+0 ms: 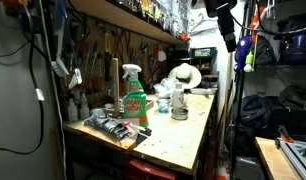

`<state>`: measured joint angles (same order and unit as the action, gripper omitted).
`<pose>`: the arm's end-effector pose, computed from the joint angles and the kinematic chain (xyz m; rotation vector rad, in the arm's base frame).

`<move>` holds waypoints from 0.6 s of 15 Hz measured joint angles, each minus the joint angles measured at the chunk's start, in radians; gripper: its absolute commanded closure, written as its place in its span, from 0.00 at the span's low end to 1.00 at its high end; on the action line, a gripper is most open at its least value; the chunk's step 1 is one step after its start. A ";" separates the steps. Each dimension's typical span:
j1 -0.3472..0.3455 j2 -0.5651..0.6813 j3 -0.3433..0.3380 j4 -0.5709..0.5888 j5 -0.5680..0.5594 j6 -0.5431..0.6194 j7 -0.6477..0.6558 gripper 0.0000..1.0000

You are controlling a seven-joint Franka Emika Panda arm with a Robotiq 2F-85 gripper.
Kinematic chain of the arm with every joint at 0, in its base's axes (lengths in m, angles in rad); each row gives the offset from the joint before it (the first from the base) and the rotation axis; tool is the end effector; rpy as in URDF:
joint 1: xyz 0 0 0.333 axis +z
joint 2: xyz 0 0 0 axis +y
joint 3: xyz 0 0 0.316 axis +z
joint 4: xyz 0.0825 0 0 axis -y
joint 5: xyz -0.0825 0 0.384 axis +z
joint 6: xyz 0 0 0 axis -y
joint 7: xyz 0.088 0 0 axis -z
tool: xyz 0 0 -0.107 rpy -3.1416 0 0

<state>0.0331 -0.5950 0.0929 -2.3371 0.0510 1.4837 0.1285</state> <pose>0.3380 0.0535 0.5297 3.0839 -0.0423 -0.4005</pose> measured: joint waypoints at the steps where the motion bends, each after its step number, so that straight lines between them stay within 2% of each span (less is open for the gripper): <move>1: 0.000 0.000 0.000 0.000 0.000 0.000 0.000 0.00; 9: -0.002 0.000 -0.002 0.000 -0.003 0.008 0.000 0.00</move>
<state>0.0308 -0.5950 0.0911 -2.3368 0.0485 1.4915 0.1286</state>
